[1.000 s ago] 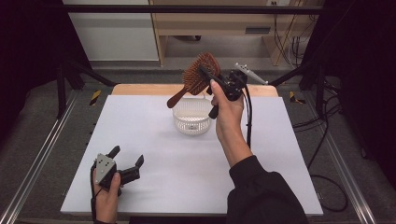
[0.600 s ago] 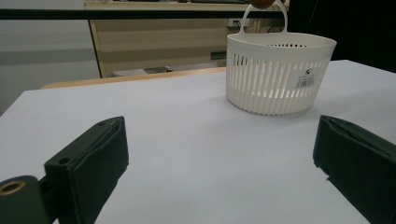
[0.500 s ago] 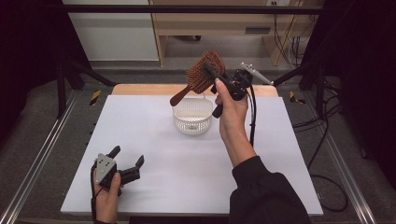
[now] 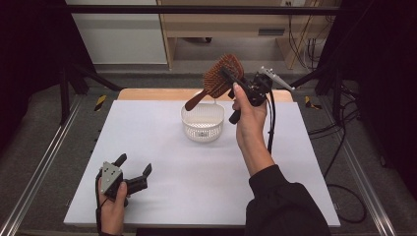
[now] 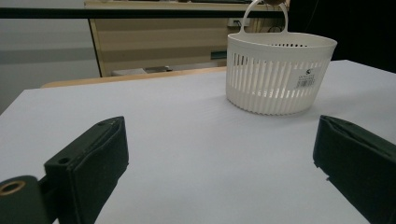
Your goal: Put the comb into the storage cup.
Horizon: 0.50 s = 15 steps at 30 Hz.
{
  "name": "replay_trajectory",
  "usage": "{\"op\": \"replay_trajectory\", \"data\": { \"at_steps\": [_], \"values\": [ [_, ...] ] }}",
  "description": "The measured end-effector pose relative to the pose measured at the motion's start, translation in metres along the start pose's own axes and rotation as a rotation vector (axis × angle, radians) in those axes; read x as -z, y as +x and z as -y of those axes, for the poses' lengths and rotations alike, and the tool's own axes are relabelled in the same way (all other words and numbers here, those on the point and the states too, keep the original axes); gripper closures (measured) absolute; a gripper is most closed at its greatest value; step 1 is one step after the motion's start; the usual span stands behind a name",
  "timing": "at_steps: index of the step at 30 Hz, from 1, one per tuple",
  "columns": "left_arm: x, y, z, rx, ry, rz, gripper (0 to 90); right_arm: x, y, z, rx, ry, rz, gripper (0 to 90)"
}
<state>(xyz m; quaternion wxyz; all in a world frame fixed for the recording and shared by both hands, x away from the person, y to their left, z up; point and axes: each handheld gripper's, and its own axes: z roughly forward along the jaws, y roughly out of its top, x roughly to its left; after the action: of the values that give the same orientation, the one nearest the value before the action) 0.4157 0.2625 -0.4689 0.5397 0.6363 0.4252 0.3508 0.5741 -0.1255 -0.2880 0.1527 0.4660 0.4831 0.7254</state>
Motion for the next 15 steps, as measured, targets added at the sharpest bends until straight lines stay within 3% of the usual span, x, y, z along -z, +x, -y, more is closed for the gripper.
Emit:
{"op": "replay_trajectory", "data": {
  "at_steps": [15],
  "values": [
    [0.0000,0.0000,0.0001,-0.002,0.002,0.002,3.3,0.0040,-0.0097,-0.0006,0.008,-0.003,0.030,51.4]
  ]
}}
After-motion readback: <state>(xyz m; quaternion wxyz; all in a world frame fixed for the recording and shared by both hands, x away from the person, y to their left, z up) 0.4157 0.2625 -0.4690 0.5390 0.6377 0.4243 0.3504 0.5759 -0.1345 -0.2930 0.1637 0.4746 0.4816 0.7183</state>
